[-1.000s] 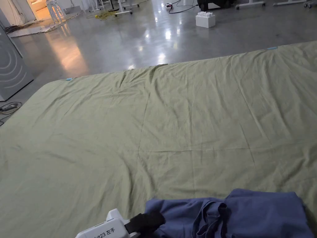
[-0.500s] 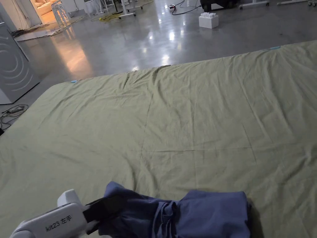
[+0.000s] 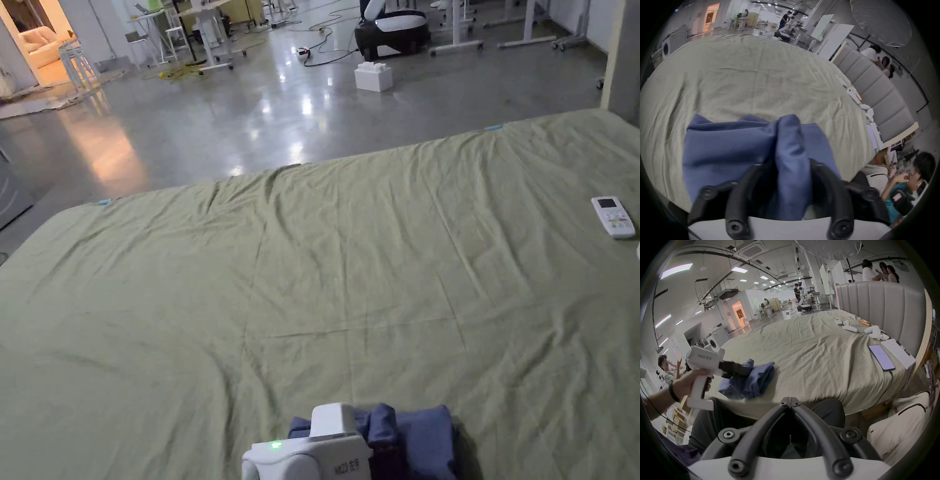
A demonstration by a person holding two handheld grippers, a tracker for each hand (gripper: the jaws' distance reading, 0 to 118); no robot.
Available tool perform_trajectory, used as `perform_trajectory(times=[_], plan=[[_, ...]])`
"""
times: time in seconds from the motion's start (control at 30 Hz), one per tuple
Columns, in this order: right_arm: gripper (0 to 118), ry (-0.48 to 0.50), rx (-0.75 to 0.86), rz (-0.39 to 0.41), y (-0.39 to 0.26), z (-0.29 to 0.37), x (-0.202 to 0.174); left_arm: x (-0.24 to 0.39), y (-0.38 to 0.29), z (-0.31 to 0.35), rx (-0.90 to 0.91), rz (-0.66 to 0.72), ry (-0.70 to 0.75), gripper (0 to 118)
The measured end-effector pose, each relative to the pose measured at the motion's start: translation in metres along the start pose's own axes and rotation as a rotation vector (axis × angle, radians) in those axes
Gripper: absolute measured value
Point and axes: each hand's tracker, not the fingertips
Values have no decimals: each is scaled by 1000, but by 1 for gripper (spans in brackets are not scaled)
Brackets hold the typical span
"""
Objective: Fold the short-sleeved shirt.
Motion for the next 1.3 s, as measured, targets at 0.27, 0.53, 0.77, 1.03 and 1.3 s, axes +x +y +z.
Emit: perform_trajectory(times=[0.27,0.53,0.77,1.03,1.3], plan=[[0,24,-13,6,-2,-2,1,-26,20,94,299,204,-164,77],[0,8,-10,6,0,3,0,-18,-7,4,17,227,-257,0],[0,-2,-25,7,5,-3,-7,-2,-16,-42,-35,184,-200,0],[0,180,-122,83,47,-98,-53,-6,-1,44,169,115,-349,0],[0,347,-325,89,85,-240,-116,-79,-11,143,327,174,-207,0]])
